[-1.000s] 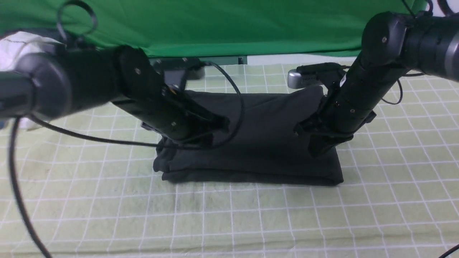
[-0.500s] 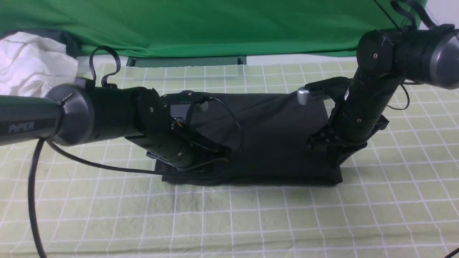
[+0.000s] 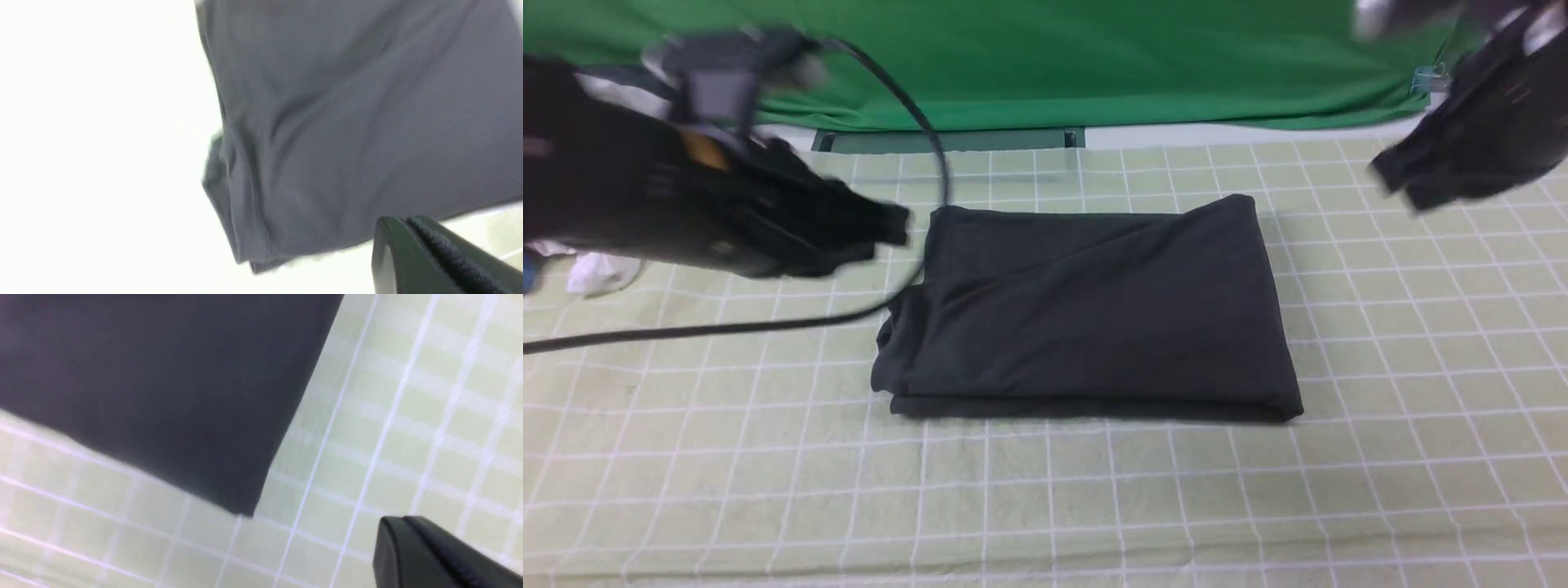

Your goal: Fold a long-sleeved shirt over a green coffee tablecloth.

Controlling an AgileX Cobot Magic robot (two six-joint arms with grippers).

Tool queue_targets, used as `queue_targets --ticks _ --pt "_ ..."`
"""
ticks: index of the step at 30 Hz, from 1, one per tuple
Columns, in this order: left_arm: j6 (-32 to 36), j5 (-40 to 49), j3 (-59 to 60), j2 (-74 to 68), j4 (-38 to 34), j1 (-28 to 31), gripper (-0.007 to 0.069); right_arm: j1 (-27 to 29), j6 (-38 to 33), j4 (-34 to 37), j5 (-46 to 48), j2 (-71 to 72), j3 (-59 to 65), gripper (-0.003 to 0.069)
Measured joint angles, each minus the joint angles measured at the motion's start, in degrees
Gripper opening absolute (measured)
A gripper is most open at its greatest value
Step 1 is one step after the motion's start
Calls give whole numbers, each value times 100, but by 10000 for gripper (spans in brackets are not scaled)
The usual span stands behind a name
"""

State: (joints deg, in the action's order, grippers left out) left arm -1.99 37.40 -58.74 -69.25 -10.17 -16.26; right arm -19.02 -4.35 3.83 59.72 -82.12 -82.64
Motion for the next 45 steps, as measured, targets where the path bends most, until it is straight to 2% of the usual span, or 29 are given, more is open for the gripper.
queue_targets --ticks 7,8,12,15,19,26,34,45 --pt "0 -310 655 1823 6 20 11 0 -153 -19 -1467 2226 900 2" --pt "0 -477 989 2240 6 20 11 0 -199 -19 -2021 2802 1395 2" --pt "-19 -937 1658 3052 6 20 11 0 -231 -29 -3145 4000 2630 2" --pt "-23 -1330 2285 3658 11 20 11 0 -286 -29 -4344 5031 3793 2" --pt "-38 -1706 2939 4276 11 20 11 0 -389 -34 -5393 6050 4913 4" --pt "-37 -1769 3418 4574 11 20 11 0 -539 -39 -6214 6963 5983 41" --pt "-37 -1943 3436 4584 11 20 11 0 -539 -39 -6337 7068 6041 158" --pt "-37 -1959 3436 4584 11 20 11 0 -539 -39 -6337 7068 6041 196"
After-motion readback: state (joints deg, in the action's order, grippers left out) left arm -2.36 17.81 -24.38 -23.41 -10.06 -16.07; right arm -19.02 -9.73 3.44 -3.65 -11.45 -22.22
